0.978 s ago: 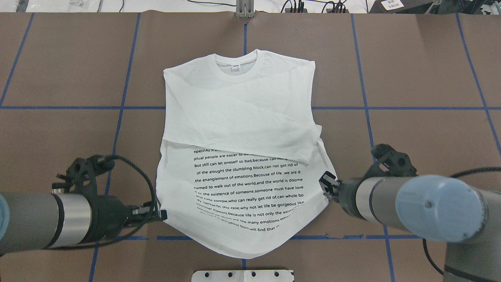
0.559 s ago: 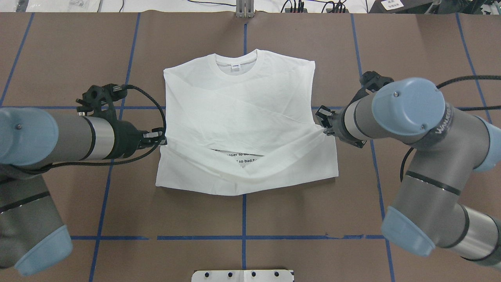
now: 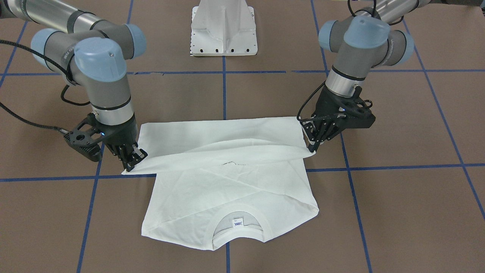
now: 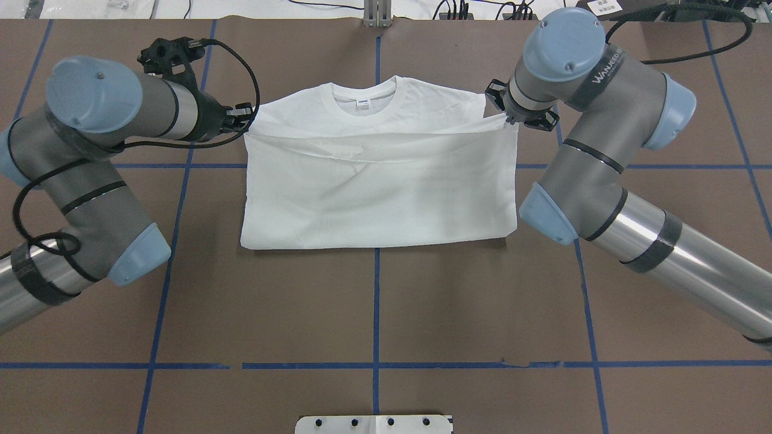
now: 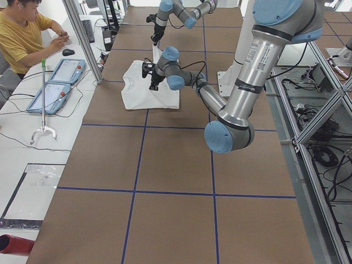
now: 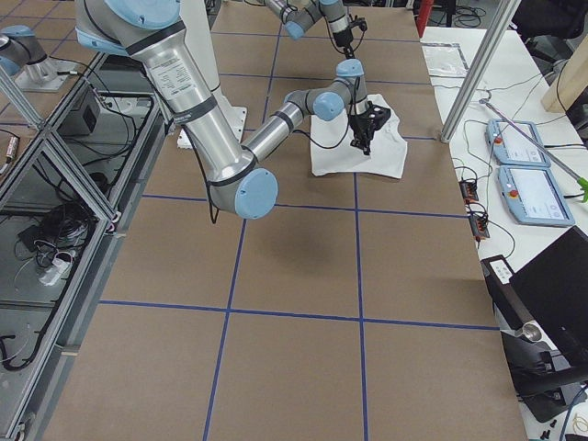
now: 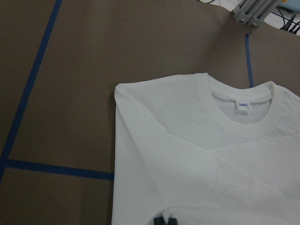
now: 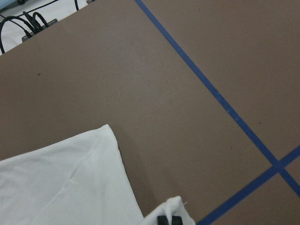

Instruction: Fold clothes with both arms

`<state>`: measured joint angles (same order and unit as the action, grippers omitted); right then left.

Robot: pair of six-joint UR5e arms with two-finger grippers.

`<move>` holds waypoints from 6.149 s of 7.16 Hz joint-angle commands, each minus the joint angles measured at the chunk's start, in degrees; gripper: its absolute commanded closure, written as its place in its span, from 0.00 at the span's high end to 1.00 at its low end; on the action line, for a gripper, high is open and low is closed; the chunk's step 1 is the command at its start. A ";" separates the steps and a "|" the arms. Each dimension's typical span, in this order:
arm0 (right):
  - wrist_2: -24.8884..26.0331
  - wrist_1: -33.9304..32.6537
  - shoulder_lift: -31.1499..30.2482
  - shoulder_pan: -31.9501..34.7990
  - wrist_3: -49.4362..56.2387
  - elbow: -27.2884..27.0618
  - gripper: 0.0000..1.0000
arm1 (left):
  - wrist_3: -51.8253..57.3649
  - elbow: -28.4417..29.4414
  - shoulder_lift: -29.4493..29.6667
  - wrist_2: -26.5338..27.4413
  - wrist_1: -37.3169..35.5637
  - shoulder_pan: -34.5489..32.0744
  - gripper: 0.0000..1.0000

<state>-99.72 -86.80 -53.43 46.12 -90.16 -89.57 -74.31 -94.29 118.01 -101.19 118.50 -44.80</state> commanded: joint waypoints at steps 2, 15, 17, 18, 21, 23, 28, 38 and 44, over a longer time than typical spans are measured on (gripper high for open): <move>0.14 11.11 9.80 0.82 0.16 20.53 0.00 | 0.21 18.51 5.21 0.55 15.69 -1.61 0.00; -0.12 16.92 -0.13 -1.61 -9.38 8.88 0.93 | 2.59 21.96 4.87 3.54 17.45 -4.07 0.51; 1.89 17.89 -3.78 -7.16 -19.58 4.43 0.93 | 2.59 21.87 4.86 3.46 17.73 -4.15 0.51; 3.29 17.90 -7.01 -9.01 -21.79 -0.03 0.93 | 2.59 21.87 4.86 3.54 17.73 -4.07 0.53; 5.05 17.46 -12.84 -13.31 -23.30 -6.15 0.95 | 2.50 21.61 4.86 3.46 17.64 -4.16 0.54; 6.65 17.28 -13.19 -14.92 -23.57 -5.79 0.94 | 2.59 21.69 4.86 3.46 17.64 -4.16 0.54; 6.65 16.93 -13.46 -14.74 -26.03 -5.96 0.00 | 2.50 21.69 4.86 3.54 17.64 -4.16 0.55; -0.54 -8.74 -28.13 -40.64 -28.48 -40.50 0.00 | -20.48 -1.99 -5.98 -10.09 16.68 3.35 0.58; -0.29 -8.82 -28.75 -45.94 -31.75 -43.23 0.42 | -30.28 -9.43 -12.02 -8.59 9.04 20.72 0.77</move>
<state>-100.03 -95.66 -82.09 0.22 -121.87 -132.37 -104.06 -104.17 105.13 -110.16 128.41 -25.26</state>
